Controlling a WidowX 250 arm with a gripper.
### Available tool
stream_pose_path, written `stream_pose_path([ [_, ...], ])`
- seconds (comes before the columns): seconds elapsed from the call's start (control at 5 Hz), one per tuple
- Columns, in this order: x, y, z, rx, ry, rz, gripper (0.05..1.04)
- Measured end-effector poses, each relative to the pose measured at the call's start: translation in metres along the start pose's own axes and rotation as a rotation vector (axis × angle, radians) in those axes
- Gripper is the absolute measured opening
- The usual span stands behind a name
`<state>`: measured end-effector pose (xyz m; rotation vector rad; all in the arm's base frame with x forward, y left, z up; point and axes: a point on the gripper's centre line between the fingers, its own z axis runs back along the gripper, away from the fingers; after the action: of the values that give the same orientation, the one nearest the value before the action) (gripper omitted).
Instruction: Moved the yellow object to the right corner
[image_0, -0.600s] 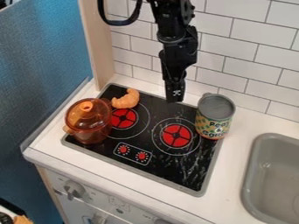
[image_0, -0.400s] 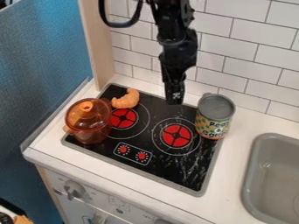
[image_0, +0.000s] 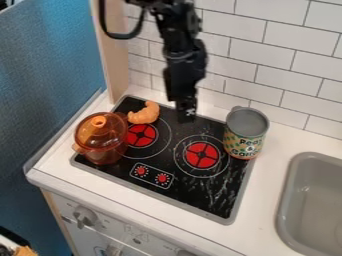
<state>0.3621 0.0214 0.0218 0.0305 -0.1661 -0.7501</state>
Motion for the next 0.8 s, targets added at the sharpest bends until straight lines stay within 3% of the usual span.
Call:
stream_pose_path([
  [0.2,-0.016,0.014,-0.004,0.015,0.020,0.144,1.001],
  [0.4,-0.032,0.029,-0.024,0.010,0.076,0.228,1.001],
  [0.6,-0.045,0.048,-0.032,0.050,0.107,0.293,1.001],
  [0.8,-0.054,0.064,-0.053,0.070,0.143,0.347,1.001],
])
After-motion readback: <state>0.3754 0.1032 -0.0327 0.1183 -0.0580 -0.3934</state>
